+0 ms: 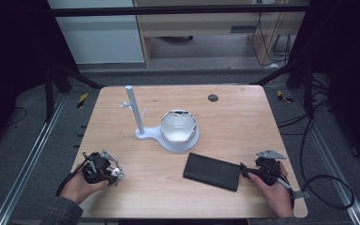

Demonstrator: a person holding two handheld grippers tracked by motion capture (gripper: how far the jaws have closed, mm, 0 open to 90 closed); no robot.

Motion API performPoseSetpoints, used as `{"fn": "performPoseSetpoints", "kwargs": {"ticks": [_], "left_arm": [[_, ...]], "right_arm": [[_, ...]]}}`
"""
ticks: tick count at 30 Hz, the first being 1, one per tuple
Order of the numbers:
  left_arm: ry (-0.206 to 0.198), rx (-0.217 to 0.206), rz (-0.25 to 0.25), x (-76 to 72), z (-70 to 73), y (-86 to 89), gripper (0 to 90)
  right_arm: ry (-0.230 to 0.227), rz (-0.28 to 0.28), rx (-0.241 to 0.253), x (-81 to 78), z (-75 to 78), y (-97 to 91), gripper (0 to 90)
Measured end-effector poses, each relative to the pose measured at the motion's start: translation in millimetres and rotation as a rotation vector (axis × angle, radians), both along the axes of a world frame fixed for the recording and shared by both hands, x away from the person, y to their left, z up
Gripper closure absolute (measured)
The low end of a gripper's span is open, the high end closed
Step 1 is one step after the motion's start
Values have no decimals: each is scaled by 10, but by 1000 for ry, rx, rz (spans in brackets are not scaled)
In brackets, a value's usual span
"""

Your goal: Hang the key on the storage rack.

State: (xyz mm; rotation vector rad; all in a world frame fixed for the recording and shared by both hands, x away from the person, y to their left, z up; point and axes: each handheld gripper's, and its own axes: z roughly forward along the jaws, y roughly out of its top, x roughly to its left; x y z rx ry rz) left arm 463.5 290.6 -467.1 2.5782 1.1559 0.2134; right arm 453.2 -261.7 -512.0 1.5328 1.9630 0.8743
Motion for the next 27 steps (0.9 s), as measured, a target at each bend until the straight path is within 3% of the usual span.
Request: {"fn": "performPoseSetpoints", "kwargs": {"ticks": [2, 6, 8, 9, 11, 14, 17, 21, 27], "left_arm": [[9, 9, -5, 8, 6, 0, 802], [2, 41, -8, 6, 22, -33, 814], [-13, 33, -12, -12, 51, -39, 836], [-19, 8, -14, -23, 81, -36, 870], [-33, 43, -19, -42, 116, -41, 899], [-7, 85, -35, -46, 72, -29, 899], [-19, 66, -37, -53, 94, 0, 900], [-44, 70, -41, -47, 288, 25, 900], [-96, 76, -55, -5, 695, 11, 900]], "right_arm": [[0, 0, 0, 0, 0, 0, 97], [0, 0, 0, 0, 0, 0, 97], [0, 0, 0, 0, 0, 0, 97], [0, 0, 0, 0, 0, 0, 97], [0, 0, 0, 0, 0, 0, 97], [0, 0, 0, 0, 0, 0, 97], [0, 1, 0, -1, 0, 0, 97], [0, 1, -1, -1, 0, 0, 97], [0, 1, -1, -1, 0, 0, 97]]}}
